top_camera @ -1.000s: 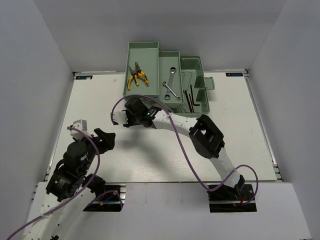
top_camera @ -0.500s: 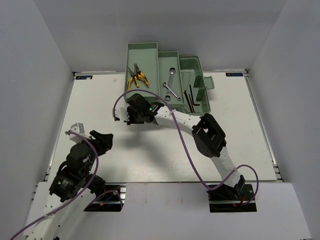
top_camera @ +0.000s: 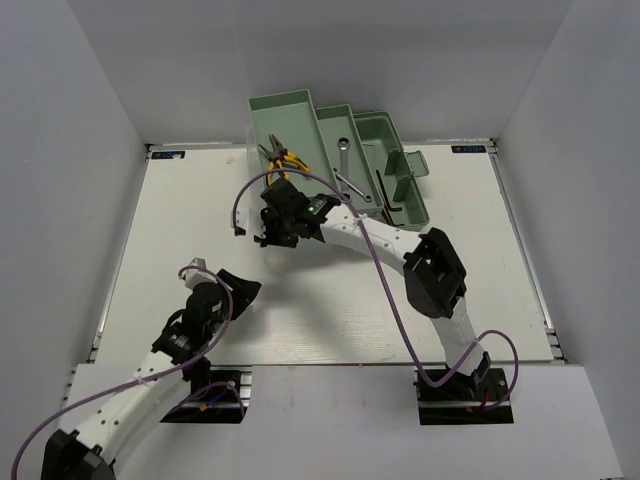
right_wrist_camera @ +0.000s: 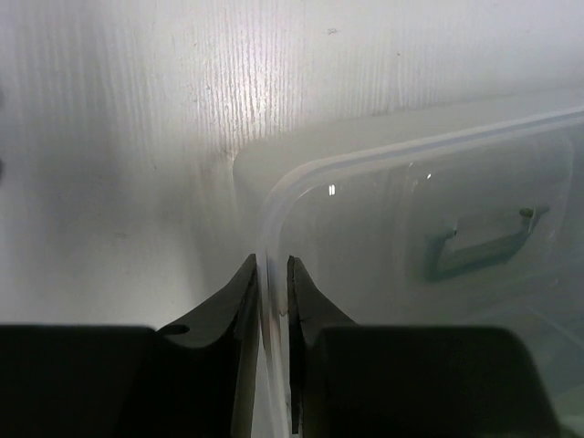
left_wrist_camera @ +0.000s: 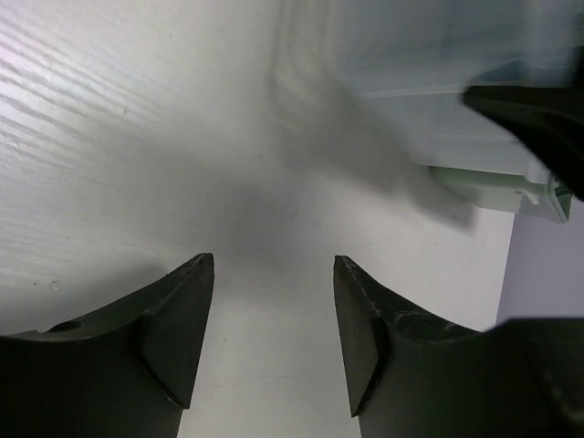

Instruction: Sort the tools into containers

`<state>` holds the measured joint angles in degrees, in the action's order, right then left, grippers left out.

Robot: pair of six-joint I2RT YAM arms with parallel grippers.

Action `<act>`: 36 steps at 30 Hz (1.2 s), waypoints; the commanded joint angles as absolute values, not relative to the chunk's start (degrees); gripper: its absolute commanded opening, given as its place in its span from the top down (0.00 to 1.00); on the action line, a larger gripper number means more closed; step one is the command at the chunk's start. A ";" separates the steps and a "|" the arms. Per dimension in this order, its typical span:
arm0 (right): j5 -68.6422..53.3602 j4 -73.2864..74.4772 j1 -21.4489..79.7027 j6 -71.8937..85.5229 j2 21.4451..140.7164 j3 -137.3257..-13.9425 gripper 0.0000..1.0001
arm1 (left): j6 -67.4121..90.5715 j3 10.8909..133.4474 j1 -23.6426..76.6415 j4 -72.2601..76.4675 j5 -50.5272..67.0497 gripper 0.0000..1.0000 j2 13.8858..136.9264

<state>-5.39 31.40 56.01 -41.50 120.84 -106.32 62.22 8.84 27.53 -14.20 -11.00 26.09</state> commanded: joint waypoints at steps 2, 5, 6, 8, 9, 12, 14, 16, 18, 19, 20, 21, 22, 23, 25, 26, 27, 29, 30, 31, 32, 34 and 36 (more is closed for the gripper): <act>-5.89 24.34 55.46 -40.96 109.60 -113.90 1.00 | 66.80 7.47 27.25 3.76 -7.04 0.36 32.96; -7.03 25.22 55.11 -39.82 108.81 -114.96 1.00 | 68.02 7.47 27.25 10.53 -7.03 0.46 39.71; -7.38 25.66 54.76 -39.38 108.29 -115.31 1.00 | 68.98 7.47 26.72 12.11 -7.03 0.50 41.29; -8.43 26.10 54.41 -38.24 107.76 -115.40 1.00 | 70.21 7.47 26.72 17.11 -8.43 0.68 46.04; -8.79 26.19 54.32 -37.88 107.49 -115.40 1.00 | 70.92 7.47 26.11 18.44 -9.48 0.76 47.97; -9.31 26.54 53.79 -36.92 106.79 -115.40 1.00 | 71.54 10.10 25.31 21.27 -12.12 0.96 55.96; -10.10 26.89 53.53 -36.65 106.08 -115.05 1.00 | 71.54 12.13 23.91 22.40 -12.13 0.98 60.53; -10.37 27.68 53.35 -36.04 105.21 -114.52 1.00 | 71.54 13.70 23.21 28.02 -12.13 0.98 67.48; -10.89 28.03 53.35 -35.51 104.86 -113.38 1.00 | 71.54 15.20 21.89 32.41 -10.99 0.97 71.87; -11.16 28.21 53.09 -35.33 104.33 -112.94 1.00 | 71.54 17.12 20.93 33.82 -10.99 0.97 76.24; -11.60 28.21 53.00 -35.07 103.98 -111.72 1.00 | 71.54 18.18 20.31 36.01 -9.68 0.95 78.64; -11.78 28.39 53.00 -35.16 103.71 -111.36 1.00 | 71.02 19.32 19.69 39.69 -7.06 0.95 80.92; -11.95 28.56 53.17 -35.16 103.36 -111.01 1.00 | 71.02 22.21 18.56 41.12 -5.81 0.95 83.04; -12.21 28.74 53.17 -34.90 103.01 -110.22 1.00 | 71.02 24.06 18.55 42.09 -4.58 0.95 87.06; -12.30 28.92 52.91 -34.63 102.92 -109.69 1.00 | 71.02 29.41 17.67 42.71 -1.85 0.95 90.34; -12.39 28.92 53.08 -34.63 102.48 -109.51 1.00 | 71.02 31.01 17.06 42.71 -0.71 0.95 91.74; -12.31 28.92 53.09 -34.63 102.22 -109.25 1.00 | 71.02 32.59 16.44 42.71 -0.18 0.95 94.19; -12.30 28.92 52.91 -34.63 101.87 -108.72 1.00 | 71.02 36.72 15.91 42.71 1.57 0.94 96.14; -12.22 29.09 53.00 -34.54 101.69 -108.11 1.00 | 71.02 39.09 15.39 43.24 2.45 0.94 97.02; -12.39 29.09 53.00 -34.37 101.43 -107.84 1.00 | 71.02 40.24 15.38 43.24 3.24 0.94 98.60; -12.48 29.18 53.17 -34.37 101.51 -107.58 1.00 | 71.02 41.12 15.38 43.24 4.12 0.94 99.14; -11.96 29.53 53.26 -34.19 100.99 -106.96 0.77 | 71.02 42.27 14.85 43.24 4.83 0.94 99.14; -11.34 31.28 53.17 -34.28 100.46 -107.14 0.43 | 71.02 42.28 14.85 43.24 5.44 0.94 99.67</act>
<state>-10.13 34.46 51.59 -33.80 106.74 -105.93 70.96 40.32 14.90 40.29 1.98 100.42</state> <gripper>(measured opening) 0.497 0.059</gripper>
